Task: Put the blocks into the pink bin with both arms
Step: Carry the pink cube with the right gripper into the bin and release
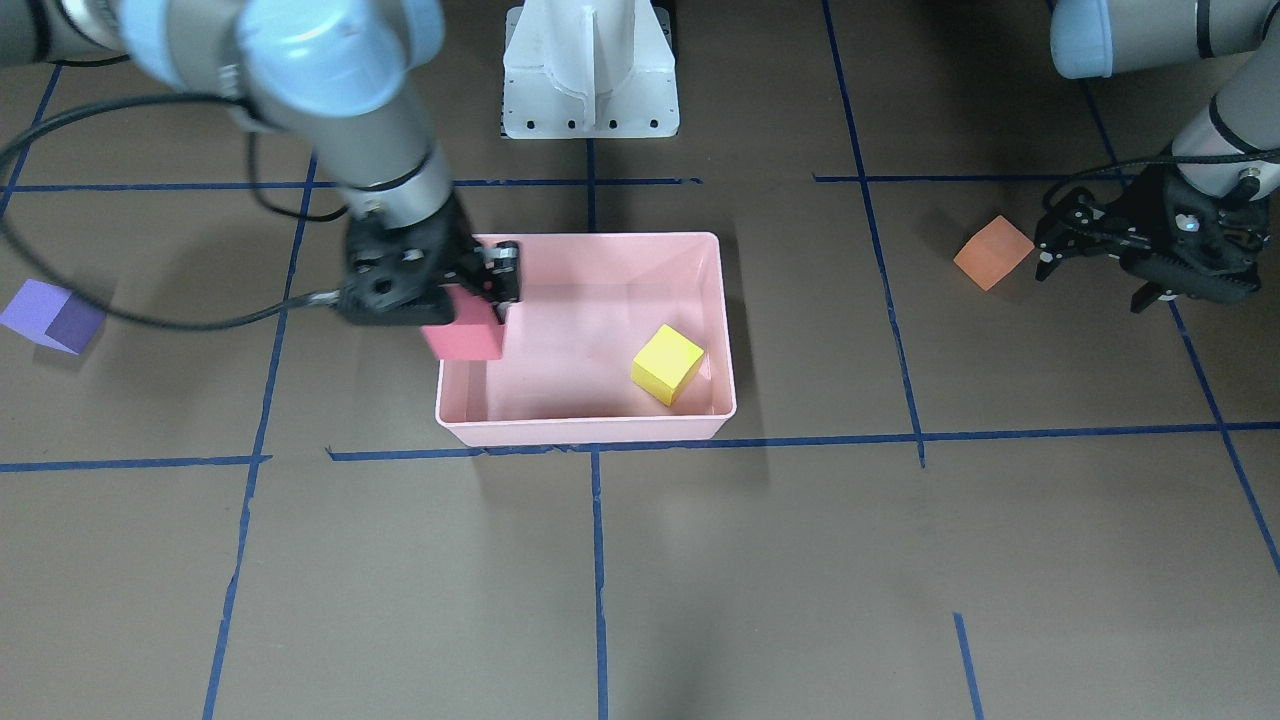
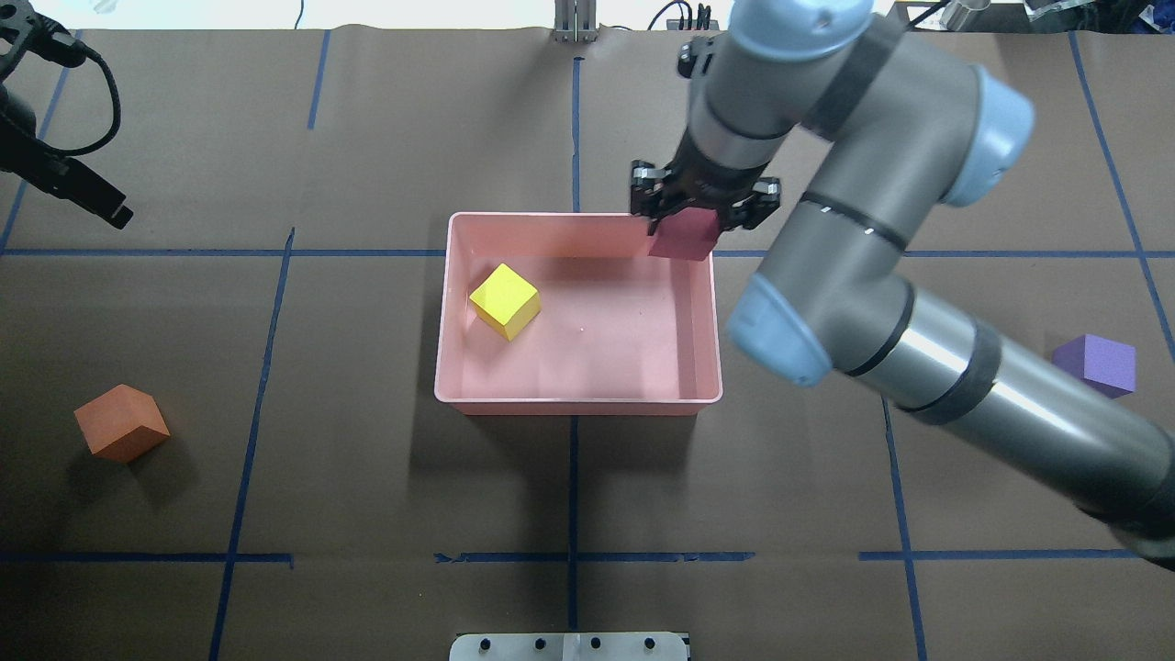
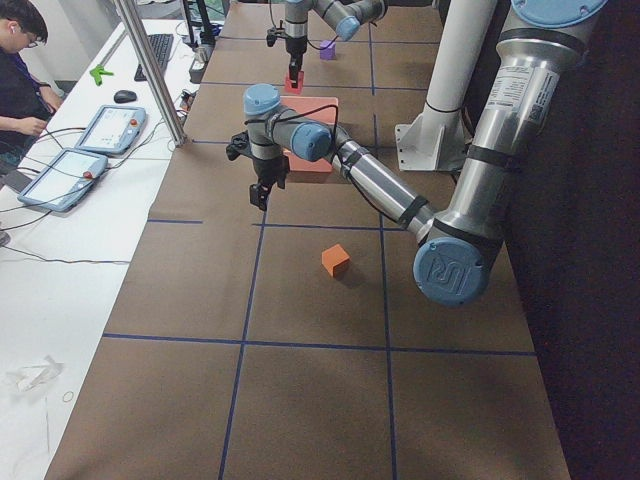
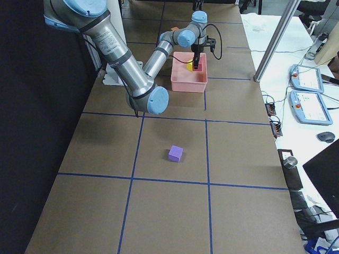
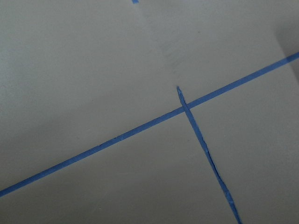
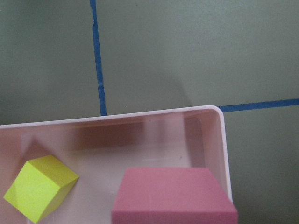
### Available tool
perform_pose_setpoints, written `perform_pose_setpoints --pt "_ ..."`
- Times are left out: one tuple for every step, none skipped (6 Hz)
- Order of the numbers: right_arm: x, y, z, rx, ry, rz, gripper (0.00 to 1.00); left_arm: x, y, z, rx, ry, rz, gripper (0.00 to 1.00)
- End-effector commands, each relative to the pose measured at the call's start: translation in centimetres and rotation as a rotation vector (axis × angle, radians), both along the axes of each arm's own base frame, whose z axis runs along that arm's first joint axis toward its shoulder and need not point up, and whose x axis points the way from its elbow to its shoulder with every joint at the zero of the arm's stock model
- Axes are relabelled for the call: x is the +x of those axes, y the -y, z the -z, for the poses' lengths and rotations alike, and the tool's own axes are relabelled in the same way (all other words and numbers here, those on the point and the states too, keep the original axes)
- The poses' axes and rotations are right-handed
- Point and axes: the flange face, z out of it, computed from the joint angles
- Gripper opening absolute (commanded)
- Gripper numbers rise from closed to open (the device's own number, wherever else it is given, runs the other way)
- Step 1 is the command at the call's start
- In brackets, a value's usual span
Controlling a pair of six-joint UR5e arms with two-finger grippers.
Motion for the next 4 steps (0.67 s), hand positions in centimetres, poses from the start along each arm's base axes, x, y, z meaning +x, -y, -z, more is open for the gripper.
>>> perform_pose_setpoints --pt "-1.3 -1.4 1.3 -0.007 -0.015 -0.042 1.00 -0.2 -0.2 -0.4 -0.010 -0.001 0.002 1.00" --pt "-0.1 -2.4 1.2 -0.005 -0.030 -0.022 1.00 -0.8 -1.6 -2.5 -0.036 0.010 0.003 1.00" --pt "2.1 -2.2 0.3 0.060 -0.048 0.030 1.00 -1.8 -3.6 -2.6 -0.026 0.008 0.006 1.00" --pt "5.7 -1.4 -1.7 0.118 -0.052 0.079 1.00 -2.6 -5.8 -3.1 0.000 0.007 0.002 1.00"
